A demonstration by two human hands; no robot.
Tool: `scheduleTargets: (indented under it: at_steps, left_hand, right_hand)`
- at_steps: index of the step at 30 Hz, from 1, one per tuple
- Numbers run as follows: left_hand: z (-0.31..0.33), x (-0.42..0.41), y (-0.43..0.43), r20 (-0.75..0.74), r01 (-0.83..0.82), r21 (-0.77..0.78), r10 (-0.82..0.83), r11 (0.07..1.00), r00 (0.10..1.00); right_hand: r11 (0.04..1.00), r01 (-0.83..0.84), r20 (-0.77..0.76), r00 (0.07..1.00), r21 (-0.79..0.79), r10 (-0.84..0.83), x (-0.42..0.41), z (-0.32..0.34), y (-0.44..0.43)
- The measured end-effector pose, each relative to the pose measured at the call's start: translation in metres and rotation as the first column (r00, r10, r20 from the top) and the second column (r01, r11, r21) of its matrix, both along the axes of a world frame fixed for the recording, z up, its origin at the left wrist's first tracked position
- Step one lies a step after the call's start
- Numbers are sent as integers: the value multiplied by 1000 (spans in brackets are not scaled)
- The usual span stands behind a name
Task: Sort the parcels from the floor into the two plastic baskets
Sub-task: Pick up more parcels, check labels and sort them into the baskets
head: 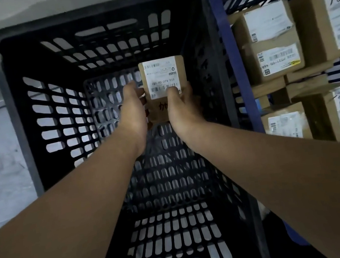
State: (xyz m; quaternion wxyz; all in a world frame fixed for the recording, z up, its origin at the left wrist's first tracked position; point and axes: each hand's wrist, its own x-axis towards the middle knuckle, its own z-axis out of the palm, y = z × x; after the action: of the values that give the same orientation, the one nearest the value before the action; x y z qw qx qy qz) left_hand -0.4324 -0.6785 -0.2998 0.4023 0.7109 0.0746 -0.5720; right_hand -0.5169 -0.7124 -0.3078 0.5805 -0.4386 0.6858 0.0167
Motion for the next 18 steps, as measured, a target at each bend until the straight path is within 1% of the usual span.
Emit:
scheduleTargets:
  at_steps: [3,8,10,12,14,16,18]
  left_hand:
    - [-13,1,-2,-7,25,-3,-25,1000,1000]
    - [-22,3,-5,3,59,-21,-59,998,998]
    - [-18,5,-4,32,90,-9,-89,996,995]
    - [-3,4,-4,58,120,17,-121,993,991]
    - [16,4,-4,51,123,21,-124,992,991]
    - [39,3,-3,53,127,13,-127,992,990]
    - [68,2,-1,83,174,27,-176,984,981]
  right_hand:
    - [1000,-22,-40,999,8,23,1,-8,-5]
    - [1000,-7,-2,1000,16,7,-2,-11,-8]
    - [1000,4,11,1000,4,-4,-3,-8,-6]
    - [1000,24,32,999,-12,-23,-1,6,-4]
    - [998,63,63,996,-10,-62,-1,19,-1]
    - [996,87,90,992,4,-87,0,42,0]
    - [994,106,123,987,-14,-103,0,68,0]
